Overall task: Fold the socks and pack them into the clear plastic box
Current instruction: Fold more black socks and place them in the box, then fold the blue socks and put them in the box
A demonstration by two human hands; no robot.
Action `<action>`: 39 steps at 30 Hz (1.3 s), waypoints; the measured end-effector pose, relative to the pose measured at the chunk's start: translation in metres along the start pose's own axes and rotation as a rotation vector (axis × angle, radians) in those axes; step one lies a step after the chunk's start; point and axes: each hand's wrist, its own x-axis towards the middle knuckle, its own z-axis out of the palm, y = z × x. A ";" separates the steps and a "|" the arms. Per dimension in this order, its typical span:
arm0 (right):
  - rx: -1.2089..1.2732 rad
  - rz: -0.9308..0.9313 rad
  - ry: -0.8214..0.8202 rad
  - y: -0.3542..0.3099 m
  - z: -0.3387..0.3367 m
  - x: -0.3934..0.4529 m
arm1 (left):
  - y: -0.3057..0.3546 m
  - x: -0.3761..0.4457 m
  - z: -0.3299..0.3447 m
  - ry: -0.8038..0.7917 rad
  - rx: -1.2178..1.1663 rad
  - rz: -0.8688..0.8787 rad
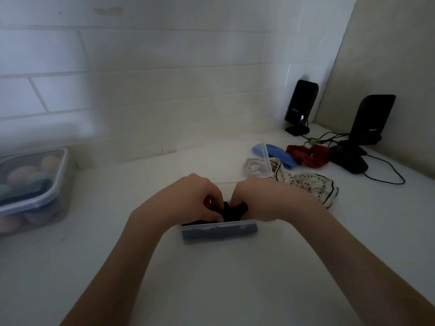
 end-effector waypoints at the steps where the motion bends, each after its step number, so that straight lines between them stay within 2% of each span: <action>1: 0.024 -0.011 -0.019 0.003 -0.001 0.000 | -0.001 -0.001 -0.001 -0.004 -0.008 0.011; 4: 0.206 0.008 -0.078 0.017 -0.010 -0.007 | -0.005 -0.006 -0.008 0.066 -0.098 0.033; 7: 0.499 -0.005 0.046 0.039 -0.028 -0.021 | -0.008 -0.011 -0.013 0.270 -0.212 0.052; 9: 0.770 0.003 0.261 0.057 -0.039 -0.029 | -0.008 -0.011 -0.014 0.389 -0.257 0.067; 11: 0.951 0.124 0.558 0.080 -0.042 -0.027 | -0.009 -0.010 -0.013 0.457 -0.267 0.072; 13: 0.869 0.331 0.818 0.102 -0.033 -0.011 | -0.011 -0.008 -0.012 0.506 -0.264 0.074; 14: 0.802 0.418 0.890 0.112 -0.025 -0.001 | -0.012 -0.008 -0.011 0.526 -0.259 0.075; 16: 0.694 0.512 0.889 0.127 -0.007 0.018 | -0.014 -0.007 -0.010 0.552 -0.243 0.076; 21: 0.477 0.544 0.453 0.146 0.027 0.050 | -0.018 -0.004 -0.007 0.541 -0.221 0.056; 23: 0.353 0.561 0.431 0.149 0.035 0.057 | -0.019 -0.003 -0.005 0.531 -0.221 0.048; 30: 0.173 0.734 0.660 0.137 0.040 0.060 | -0.020 -0.001 -0.003 0.525 -0.232 0.053; 32: 0.239 0.738 0.817 0.129 0.038 0.055 | -0.019 -0.001 -0.003 0.545 -0.238 0.066; 35: 0.576 0.720 1.143 0.116 0.025 0.042 | -0.018 -0.003 -0.003 0.602 -0.279 0.094; 36: 0.720 0.679 1.207 0.112 0.018 0.039 | -0.017 -0.003 -0.004 0.624 -0.306 0.100; 37: 0.861 0.618 1.232 0.108 0.010 0.035 | -0.016 -0.002 -0.004 0.646 -0.344 0.106; 39: 1.129 0.450 1.161 0.093 -0.004 0.024 | -0.010 -0.001 -0.004 0.686 -0.448 0.115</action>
